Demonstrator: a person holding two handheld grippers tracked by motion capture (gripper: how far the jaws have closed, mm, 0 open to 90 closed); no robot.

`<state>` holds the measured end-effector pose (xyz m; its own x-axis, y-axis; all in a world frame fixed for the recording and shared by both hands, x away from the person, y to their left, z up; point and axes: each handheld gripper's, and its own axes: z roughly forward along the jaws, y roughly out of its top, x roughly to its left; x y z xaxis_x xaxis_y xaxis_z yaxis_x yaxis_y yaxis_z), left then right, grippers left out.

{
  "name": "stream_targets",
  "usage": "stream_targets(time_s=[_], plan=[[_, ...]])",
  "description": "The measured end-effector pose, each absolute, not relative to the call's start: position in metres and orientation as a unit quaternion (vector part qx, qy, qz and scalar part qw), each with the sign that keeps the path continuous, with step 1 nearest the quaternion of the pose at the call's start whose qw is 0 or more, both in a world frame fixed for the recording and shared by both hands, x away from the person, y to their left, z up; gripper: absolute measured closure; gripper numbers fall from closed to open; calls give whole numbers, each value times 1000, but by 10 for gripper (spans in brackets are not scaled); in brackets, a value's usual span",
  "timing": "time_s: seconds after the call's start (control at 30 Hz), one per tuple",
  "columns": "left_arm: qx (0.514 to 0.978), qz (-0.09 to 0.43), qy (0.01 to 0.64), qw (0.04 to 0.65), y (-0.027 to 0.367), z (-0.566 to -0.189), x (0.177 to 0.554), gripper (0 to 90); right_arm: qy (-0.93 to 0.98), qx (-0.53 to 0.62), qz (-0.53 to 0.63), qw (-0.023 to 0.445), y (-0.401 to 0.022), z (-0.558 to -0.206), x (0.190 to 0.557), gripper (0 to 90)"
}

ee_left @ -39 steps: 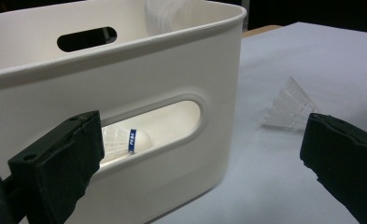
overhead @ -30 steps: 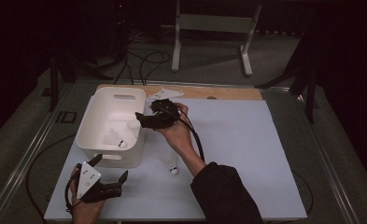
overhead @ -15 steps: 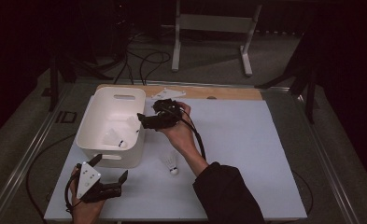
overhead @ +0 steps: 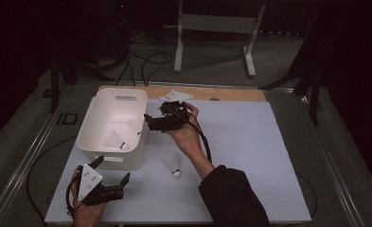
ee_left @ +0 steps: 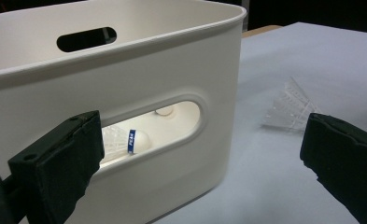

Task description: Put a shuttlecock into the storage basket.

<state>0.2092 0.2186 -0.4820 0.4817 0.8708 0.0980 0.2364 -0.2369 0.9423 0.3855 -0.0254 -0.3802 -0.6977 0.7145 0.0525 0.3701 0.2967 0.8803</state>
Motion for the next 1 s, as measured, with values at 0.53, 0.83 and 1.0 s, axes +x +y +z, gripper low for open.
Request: stream_targets(time_s=[0.53, 0.83, 1.0], plan=[[712, 331, 390, 481, 219, -482, 209, 2, 786, 349, 475, 184, -36, -379, 386, 135], [712, 331, 389, 482, 219, -482, 209, 2, 788, 355, 466, 191, -42, -379, 383, 141], [712, 331, 389, 481, 218, -482, 209, 2, 788, 355, 466, 191, -45, -380, 383, 144]])
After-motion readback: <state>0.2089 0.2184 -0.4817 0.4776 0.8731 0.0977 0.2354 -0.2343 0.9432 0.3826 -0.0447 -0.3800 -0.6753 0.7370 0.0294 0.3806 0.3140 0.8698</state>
